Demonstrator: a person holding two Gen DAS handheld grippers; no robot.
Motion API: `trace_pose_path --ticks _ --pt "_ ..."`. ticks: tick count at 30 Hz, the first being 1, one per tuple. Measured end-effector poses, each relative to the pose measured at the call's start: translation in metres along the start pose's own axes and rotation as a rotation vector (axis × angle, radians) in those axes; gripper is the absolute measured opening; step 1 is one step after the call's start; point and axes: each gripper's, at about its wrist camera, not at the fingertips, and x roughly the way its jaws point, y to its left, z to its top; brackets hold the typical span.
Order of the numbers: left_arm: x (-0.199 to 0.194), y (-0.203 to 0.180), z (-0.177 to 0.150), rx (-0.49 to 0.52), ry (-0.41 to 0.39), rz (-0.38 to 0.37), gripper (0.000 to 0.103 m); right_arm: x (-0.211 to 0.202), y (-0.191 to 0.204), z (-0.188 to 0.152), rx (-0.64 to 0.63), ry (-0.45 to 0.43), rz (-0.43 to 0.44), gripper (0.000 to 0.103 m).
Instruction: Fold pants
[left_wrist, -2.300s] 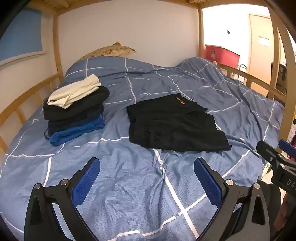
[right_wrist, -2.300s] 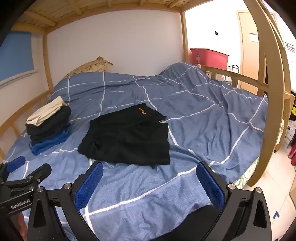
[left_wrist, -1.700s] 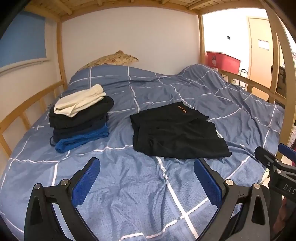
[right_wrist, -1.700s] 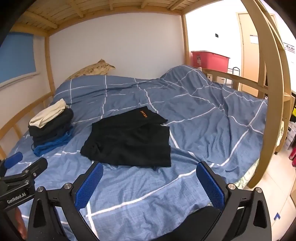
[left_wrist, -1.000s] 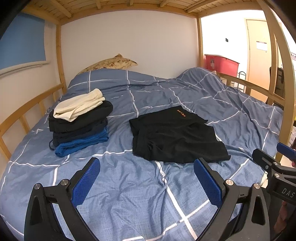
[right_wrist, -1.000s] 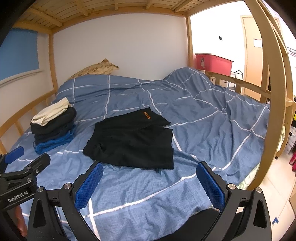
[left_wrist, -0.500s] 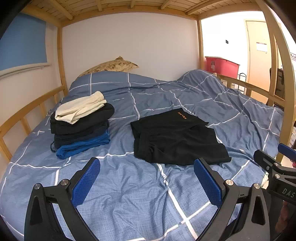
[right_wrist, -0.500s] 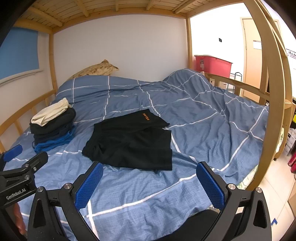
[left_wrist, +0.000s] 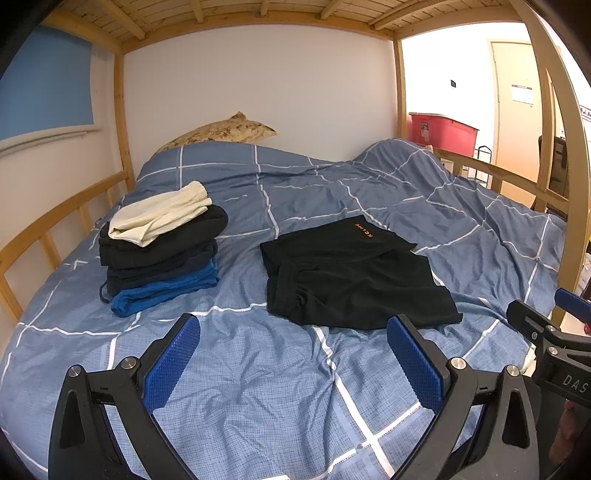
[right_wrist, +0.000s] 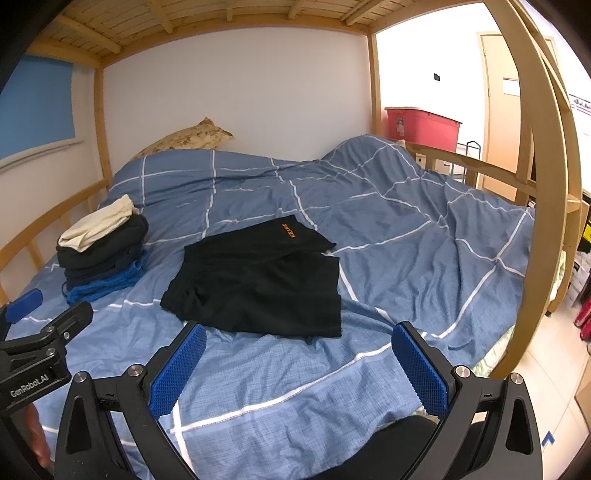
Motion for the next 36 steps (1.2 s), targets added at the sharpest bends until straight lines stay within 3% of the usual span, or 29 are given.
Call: trace_pose_path --ticks 22,28,36 --pt "0.015 0.010 -0.006 -0.005 0.022 0.010 0.103 0.012 0.003 -0.011 0.002 0.023 -0.017 0.102" --pt "0.040 0.017 -0.011 -0.015 0.033 0.039 0.103 0.032 0.009 -0.013 0.008 0.041 -0.021 0.102" --pt "0.101 0.020 -0.006 0.003 0.081 0.061 0.102 0.091 0.010 -0.015 0.055 0.110 -0.025 0.102"
